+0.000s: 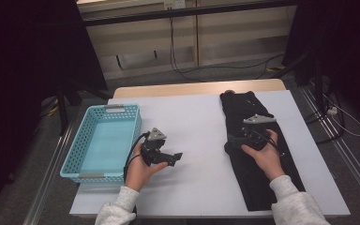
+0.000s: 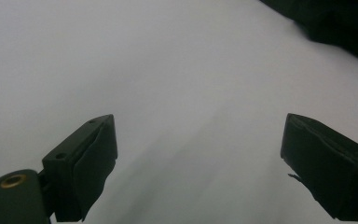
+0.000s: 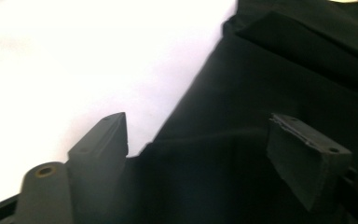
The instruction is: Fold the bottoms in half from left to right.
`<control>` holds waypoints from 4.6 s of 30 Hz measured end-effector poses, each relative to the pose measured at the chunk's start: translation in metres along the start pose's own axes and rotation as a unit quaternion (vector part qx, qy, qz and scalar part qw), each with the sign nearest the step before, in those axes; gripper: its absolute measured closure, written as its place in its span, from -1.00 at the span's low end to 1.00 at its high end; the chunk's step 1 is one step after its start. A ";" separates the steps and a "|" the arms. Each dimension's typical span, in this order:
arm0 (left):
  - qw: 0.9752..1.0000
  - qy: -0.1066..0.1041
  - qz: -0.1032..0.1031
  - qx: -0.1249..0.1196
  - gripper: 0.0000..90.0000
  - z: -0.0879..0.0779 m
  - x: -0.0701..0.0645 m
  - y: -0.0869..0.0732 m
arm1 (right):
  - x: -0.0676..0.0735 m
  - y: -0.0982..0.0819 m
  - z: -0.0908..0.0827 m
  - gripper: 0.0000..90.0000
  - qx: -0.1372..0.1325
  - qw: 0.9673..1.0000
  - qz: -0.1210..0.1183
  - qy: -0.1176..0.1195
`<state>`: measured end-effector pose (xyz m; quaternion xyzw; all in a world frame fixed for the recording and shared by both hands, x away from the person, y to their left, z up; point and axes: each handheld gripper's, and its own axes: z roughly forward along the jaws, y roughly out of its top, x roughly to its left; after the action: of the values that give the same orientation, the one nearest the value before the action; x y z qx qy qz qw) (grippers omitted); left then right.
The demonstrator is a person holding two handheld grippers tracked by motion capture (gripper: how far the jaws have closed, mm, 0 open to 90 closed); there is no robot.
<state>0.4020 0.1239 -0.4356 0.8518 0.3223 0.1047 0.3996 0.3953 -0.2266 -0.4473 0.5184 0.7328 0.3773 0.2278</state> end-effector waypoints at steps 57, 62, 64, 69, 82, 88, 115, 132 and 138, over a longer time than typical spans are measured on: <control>1.000 0.011 -0.003 -0.007 -0.76 -0.010 0.000 -0.003 | 0.005 0.000 0.022 0.90 0.039 0.999 -0.009 0.026; 1.000 0.011 -0.007 -0.009 -0.76 -0.010 0.000 -0.003 | 0.007 0.000 0.021 0.90 0.037 0.999 -0.018 0.030; 1.000 0.007 -0.008 -0.009 -0.76 -0.010 0.001 -0.003 | 0.008 0.000 0.022 0.90 0.038 0.999 -0.018 0.034; 1.000 0.009 -0.012 -0.011 -0.76 -0.011 0.001 -0.003 | 0.010 0.000 0.021 0.90 0.038 0.998 -0.024 0.037; 1.000 0.008 -0.013 -0.011 -0.76 -0.012 0.002 -0.003 | 0.032 -0.001 0.020 0.90 0.043 0.995 -0.055 0.067; 1.000 0.009 -0.017 -0.014 -0.76 -0.013 0.004 -0.003 | 0.056 -0.002 0.020 0.90 0.048 0.990 -0.080 0.104; 0.999 0.019 -0.034 -0.018 -0.77 -0.004 0.010 0.002 | 0.113 -0.007 0.001 -0.05 0.053 0.964 -0.139 0.221; 0.999 -0.007 -0.034 0.010 -0.64 0.045 0.002 0.021 | 0.059 -0.013 -0.036 -0.31 0.009 0.989 -0.085 0.122; 1.000 -0.003 -0.025 0.013 -0.68 0.040 0.001 0.023 | 0.059 -0.009 -0.025 -0.14 0.004 0.992 -0.086 0.096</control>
<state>0.4305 0.0890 -0.4453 0.8487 0.3438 0.0883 0.3920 0.3501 -0.1812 -0.4357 0.4152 0.7948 0.4016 0.1862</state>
